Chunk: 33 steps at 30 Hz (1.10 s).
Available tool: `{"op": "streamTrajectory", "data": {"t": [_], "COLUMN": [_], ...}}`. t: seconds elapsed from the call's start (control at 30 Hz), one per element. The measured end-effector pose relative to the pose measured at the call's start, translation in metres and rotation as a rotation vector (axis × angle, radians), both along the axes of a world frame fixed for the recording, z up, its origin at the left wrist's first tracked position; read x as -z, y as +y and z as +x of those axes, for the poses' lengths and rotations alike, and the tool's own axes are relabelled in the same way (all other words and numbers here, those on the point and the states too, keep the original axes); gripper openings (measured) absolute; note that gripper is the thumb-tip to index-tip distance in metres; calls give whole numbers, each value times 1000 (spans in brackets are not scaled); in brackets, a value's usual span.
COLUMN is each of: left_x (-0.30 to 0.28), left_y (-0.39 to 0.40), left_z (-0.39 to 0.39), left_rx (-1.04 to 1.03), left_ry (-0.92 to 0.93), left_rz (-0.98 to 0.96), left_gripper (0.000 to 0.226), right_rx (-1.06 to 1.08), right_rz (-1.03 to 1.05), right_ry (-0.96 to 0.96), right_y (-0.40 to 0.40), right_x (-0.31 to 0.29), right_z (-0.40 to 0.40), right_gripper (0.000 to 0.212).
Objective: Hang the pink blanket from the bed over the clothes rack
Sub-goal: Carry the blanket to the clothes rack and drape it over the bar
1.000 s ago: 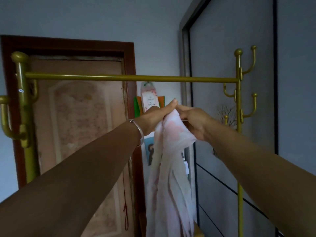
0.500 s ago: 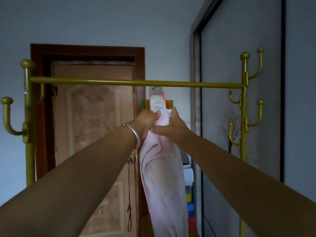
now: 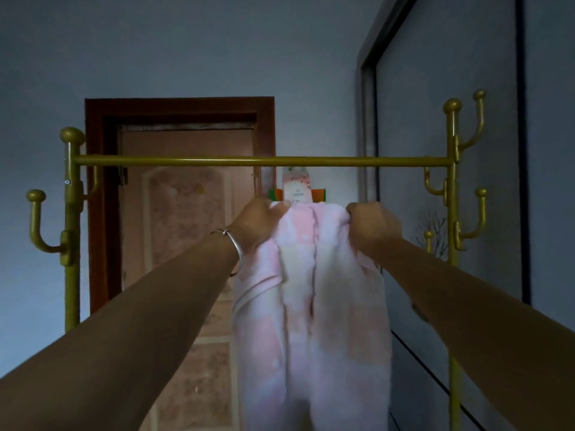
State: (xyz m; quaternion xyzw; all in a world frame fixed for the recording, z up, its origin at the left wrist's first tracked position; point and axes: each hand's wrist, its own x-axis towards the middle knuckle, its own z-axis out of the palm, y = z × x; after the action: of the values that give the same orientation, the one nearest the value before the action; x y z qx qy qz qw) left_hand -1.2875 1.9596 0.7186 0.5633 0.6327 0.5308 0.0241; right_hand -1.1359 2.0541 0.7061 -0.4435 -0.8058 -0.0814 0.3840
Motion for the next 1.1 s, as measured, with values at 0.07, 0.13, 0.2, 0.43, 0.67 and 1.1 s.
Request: {"op": "streamTrajectory", "data": {"t": [0.07, 0.13, 0.2, 0.43, 0.67, 1.1], "left_x": [-2, -3, -6, -9, -12, -28], "left_y": [-3, -1, 0, -7, -14, -24], "left_z": [5, 7, 8, 0, -3, -14], "left_rx": [7, 30, 32, 100, -149, -454], "left_ry": [90, 135, 145, 114, 607, 574], "left_rz": [-47, -87, -109, -65, -166, -154], "left_gripper": [24, 17, 16, 27, 25, 30], "right_rx": [-93, -345, -739, -514, -477, -208], "right_rz": [-123, -379, -716, -173, 91, 331], "right_ry": [173, 344, 476, 175, 188, 53], "right_y": [-2, -10, -20, -15, -27, -37], "right_x": [-5, -5, 0, 8, 2, -13], "right_z": [-3, -11, -12, -26, -44, -39], "right_gripper": [25, 30, 32, 27, 24, 32]}}
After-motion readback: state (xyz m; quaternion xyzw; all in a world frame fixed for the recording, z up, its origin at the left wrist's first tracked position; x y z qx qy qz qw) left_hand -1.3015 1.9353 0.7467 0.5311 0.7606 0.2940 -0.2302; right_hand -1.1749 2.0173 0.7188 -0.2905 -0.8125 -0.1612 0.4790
